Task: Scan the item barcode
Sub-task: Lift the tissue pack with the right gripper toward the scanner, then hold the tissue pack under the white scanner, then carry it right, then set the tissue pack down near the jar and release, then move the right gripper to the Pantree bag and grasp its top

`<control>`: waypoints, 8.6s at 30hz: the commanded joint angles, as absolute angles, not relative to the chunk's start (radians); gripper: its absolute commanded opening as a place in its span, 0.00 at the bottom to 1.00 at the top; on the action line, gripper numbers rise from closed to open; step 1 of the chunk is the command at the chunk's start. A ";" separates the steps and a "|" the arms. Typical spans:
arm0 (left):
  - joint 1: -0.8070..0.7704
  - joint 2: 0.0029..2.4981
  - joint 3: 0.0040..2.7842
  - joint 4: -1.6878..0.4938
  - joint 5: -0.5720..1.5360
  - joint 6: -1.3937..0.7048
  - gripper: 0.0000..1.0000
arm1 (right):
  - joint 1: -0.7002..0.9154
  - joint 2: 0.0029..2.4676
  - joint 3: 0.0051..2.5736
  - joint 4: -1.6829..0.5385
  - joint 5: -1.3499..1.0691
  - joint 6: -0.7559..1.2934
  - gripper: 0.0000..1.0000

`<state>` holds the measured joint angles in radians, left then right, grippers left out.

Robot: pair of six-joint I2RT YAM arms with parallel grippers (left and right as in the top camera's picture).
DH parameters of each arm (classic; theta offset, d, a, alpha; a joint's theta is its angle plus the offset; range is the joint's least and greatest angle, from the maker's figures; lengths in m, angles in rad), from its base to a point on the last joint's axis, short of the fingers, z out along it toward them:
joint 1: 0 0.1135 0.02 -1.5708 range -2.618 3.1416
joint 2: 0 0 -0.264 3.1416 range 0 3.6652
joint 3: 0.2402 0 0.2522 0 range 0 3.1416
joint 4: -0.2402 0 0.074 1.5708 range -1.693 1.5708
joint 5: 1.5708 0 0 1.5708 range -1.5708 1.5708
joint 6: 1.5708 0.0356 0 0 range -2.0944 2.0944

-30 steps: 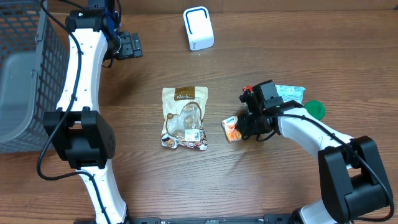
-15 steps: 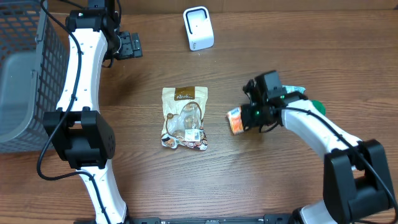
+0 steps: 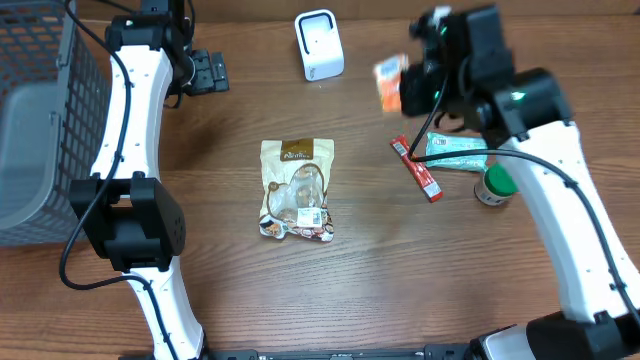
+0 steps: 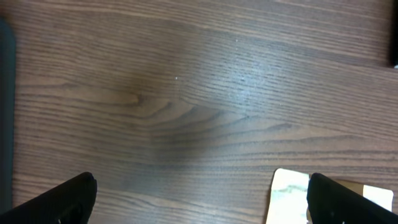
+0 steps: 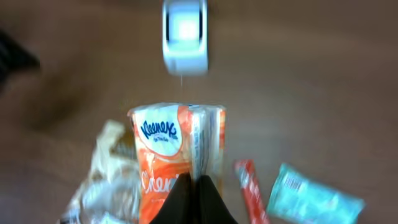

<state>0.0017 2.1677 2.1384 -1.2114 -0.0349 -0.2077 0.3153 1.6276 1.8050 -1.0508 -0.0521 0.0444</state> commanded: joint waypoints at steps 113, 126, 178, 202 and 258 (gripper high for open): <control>0.001 2.152 2.155 -1.211 -0.040 -0.217 1.00 | 0.197 1.858 1.400 -1.026 -0.477 0.167 0.91; 0.000 2.152 2.155 -1.211 -0.040 -0.217 1.00 | 0.298 1.858 1.400 -1.014 -0.480 0.213 1.00; 0.000 2.152 2.155 -1.211 -0.040 -0.217 1.00 | 0.299 1.858 1.400 -0.877 -0.509 0.214 1.00; 0.001 2.152 2.155 -1.211 -0.040 -0.217 1.00 | 0.759 1.863 1.399 -0.503 0.142 0.444 0.22; 0.000 2.152 2.155 -1.113 0.030 -0.218 0.99 | 0.493 1.850 1.413 -0.974 -0.099 0.437 0.62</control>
